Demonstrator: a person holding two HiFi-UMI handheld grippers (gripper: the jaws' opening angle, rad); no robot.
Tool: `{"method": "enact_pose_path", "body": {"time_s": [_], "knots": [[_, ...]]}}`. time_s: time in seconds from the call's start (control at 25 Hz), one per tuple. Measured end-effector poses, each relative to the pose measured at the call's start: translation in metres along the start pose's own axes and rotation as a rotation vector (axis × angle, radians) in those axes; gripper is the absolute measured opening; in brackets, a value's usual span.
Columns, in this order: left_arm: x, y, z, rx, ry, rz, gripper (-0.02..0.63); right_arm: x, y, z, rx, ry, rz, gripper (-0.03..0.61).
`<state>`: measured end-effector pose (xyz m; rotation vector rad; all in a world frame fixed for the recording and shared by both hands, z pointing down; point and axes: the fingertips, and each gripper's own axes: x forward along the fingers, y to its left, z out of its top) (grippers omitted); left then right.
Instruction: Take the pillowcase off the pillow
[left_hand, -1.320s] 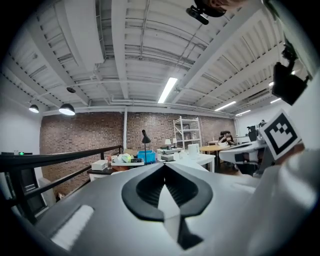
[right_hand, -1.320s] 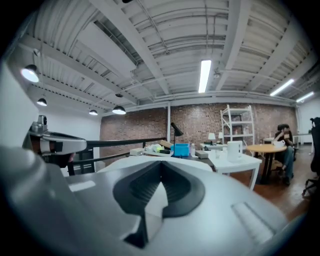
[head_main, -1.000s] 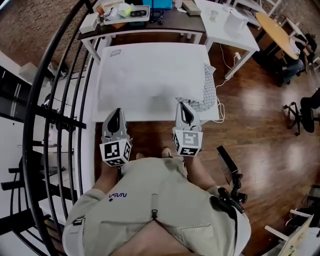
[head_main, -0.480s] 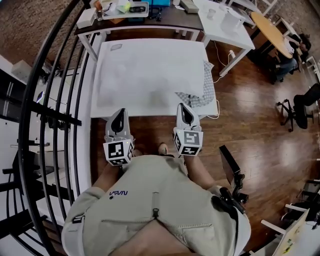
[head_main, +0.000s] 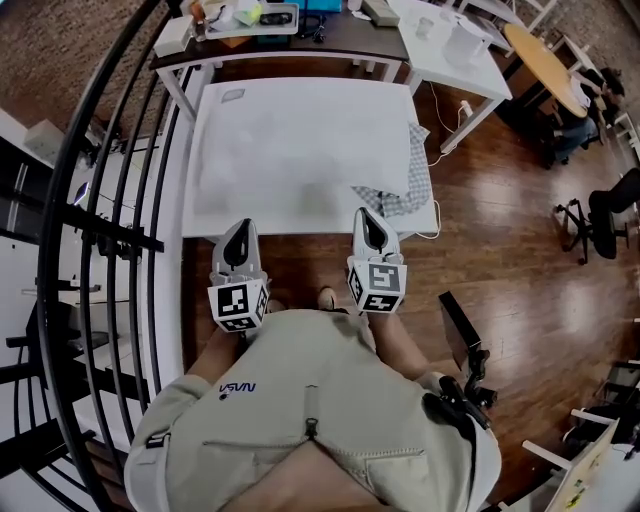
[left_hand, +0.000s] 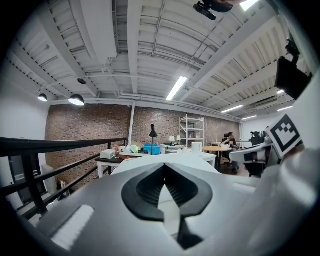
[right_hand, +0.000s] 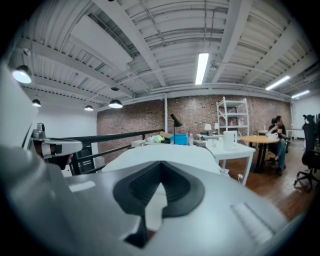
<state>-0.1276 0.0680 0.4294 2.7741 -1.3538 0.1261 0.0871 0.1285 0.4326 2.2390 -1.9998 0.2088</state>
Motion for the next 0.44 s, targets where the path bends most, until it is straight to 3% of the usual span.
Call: {"method": "enact_pose_path", "body": {"time_s": [0.44], "knots": [[0.013,-0.003,0.0,0.007,0.002,-0.008,0.006,0.009,-0.007,0.002,0.0,-0.009,0.013,0.001]]}}
